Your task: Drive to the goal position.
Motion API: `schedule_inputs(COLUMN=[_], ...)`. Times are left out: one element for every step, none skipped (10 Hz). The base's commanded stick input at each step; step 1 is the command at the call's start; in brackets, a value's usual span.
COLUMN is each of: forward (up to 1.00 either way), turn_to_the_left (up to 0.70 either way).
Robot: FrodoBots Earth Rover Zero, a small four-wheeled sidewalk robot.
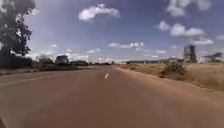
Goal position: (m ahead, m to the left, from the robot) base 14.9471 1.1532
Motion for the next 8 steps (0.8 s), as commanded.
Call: schedule_inputs(forward=[0.85,0.85,0.85,0.85,0.85,0.85,0.85,0.85], turn_to_the_left=[0.02,0.02,-0.13,-0.29,-0.22,-0.12,-0.02,0.02])
